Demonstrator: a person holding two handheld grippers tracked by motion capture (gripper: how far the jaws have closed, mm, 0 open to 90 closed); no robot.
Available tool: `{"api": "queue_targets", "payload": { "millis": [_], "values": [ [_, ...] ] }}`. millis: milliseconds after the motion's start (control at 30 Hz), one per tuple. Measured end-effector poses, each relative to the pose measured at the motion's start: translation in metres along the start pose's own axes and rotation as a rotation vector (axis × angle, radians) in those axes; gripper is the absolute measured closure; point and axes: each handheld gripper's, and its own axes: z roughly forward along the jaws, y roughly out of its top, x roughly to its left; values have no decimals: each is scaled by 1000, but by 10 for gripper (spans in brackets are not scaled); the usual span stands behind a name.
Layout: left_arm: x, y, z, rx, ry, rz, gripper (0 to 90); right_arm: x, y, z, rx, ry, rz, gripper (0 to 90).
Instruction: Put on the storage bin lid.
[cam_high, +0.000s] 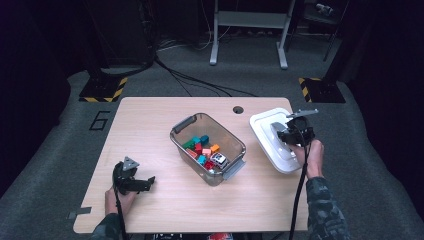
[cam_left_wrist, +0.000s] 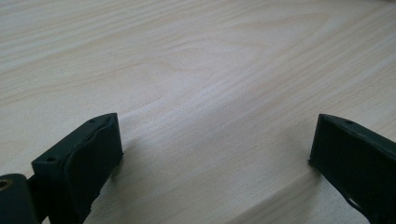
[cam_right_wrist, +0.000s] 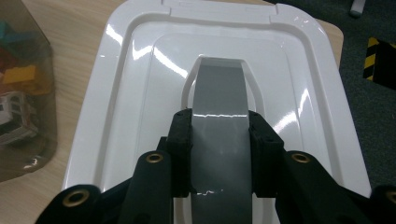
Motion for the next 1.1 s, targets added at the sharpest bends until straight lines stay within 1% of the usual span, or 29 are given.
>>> {"api": "queue_targets", "payload": {
  "millis": [33,233,267,333,367,400,433,500,533,567,600,633,700,733,800,900,967,1000,1033,1100],
  "values": [
    [0,0,0,0,0,0,21,1,2,-3,6,-2,5,668],
    [0,0,0,0,0,0,20,1,16,-17,-21,6,-18,668],
    [0,0,0,0,0,0,21,2,18,-20,-21,8,-15,668],
    [0,0,0,0,0,0,21,4,25,-25,-30,10,-36,668],
    [0,0,0,0,0,0,21,5,26,-26,-28,12,-32,668],
    [0,0,0,0,0,0,21,6,29,-27,-34,11,-45,668],
    [0,0,0,0,0,0,21,8,31,-29,-35,8,-38,668],
    [0,0,0,0,0,0,21,11,36,-31,-35,11,-58,668],
    [0,0,0,0,0,0,21,13,38,-32,-35,3,-42,669],
    [0,0,0,0,0,0,21,13,38,-32,-35,3,-42,669],
    [0,0,0,0,0,0,21,15,42,-34,-35,15,-60,668],
    [0,0,0,0,0,0,21,17,44,-35,-33,15,-57,669],
    [0,0,0,0,0,0,21,21,48,-36,-37,30,-71,668],
    [0,0,0,0,0,0,21,24,52,-37,-36,42,-73,668],
    [0,0,0,0,0,0,21,27,56,-38,-40,48,-81,668],
    [0,0,0,0,0,0,21,35,63,-42,-46,66,-91,668],
    [0,0,0,0,0,0,21,41,67,-43,-43,76,-90,668],
    [0,0,0,0,0,0,21,41,67,-43,-43,76,-90,668],
    [0,0,0,0,0,0,21,48,71,-44,-43,85,-92,668],
    [0,0,0,0,0,0,21,54,74,-44,-45,89,-98,668]
  ]
}}
